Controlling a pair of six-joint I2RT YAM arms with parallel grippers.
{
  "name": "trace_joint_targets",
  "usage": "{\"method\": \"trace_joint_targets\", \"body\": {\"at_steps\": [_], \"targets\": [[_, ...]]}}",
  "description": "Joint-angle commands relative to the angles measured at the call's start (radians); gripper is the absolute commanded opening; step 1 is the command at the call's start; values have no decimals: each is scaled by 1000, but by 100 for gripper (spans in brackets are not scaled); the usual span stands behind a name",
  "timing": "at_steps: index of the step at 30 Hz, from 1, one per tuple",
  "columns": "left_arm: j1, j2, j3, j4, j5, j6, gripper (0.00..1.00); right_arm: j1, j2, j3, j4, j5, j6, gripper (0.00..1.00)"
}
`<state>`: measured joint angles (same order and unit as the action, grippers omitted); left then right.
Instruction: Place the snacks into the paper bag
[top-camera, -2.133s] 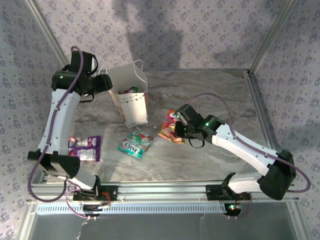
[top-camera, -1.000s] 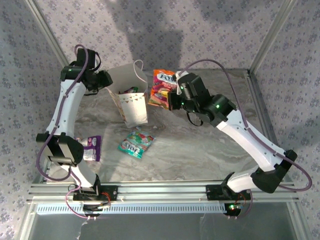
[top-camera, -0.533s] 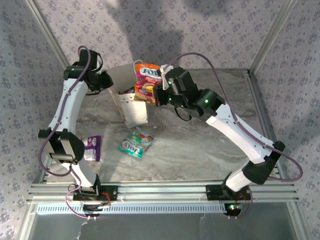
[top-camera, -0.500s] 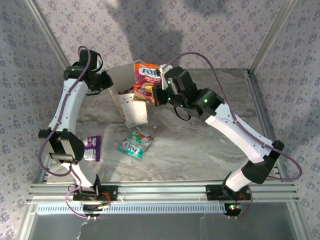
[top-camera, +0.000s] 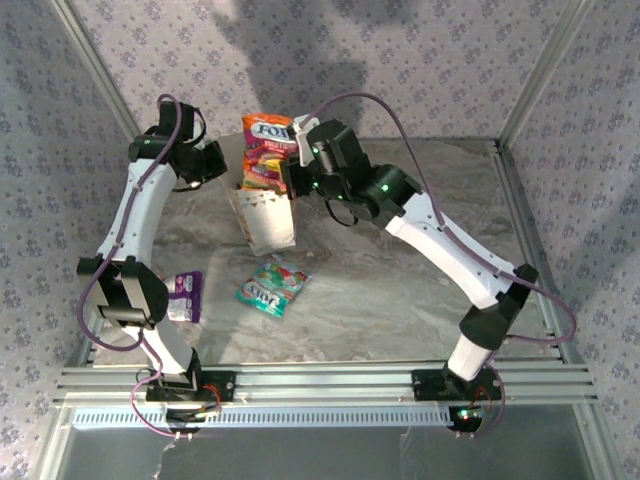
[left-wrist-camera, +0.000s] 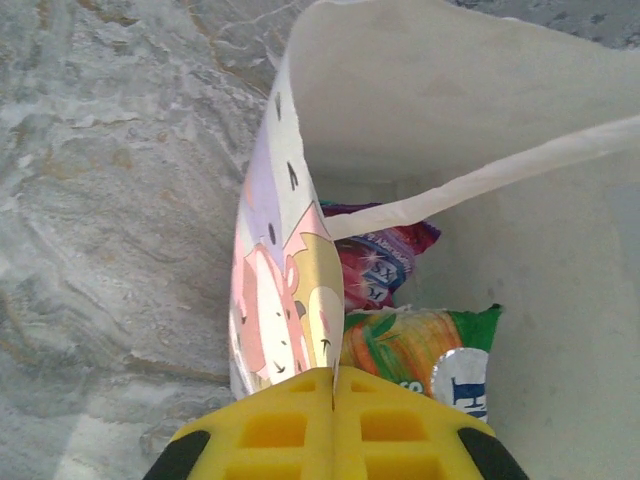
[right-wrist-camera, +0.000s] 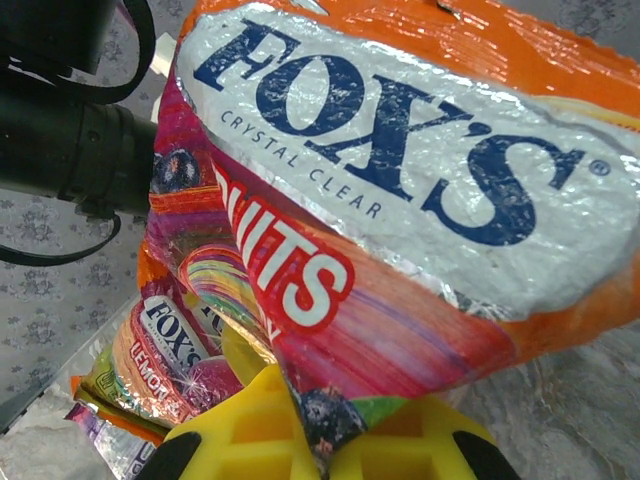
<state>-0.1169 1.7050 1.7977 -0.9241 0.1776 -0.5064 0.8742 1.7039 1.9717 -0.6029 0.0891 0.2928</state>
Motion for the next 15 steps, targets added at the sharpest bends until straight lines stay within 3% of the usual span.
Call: {"method": "trace_joint_targets", "body": {"at_steps": [1, 15], "targets": [[4, -20, -39, 37, 63, 13, 3, 1, 17, 63, 81, -20, -34, 4], [12, -41, -87, 90, 138, 36, 3, -18, 180, 194, 162, -146, -101, 4]]}}
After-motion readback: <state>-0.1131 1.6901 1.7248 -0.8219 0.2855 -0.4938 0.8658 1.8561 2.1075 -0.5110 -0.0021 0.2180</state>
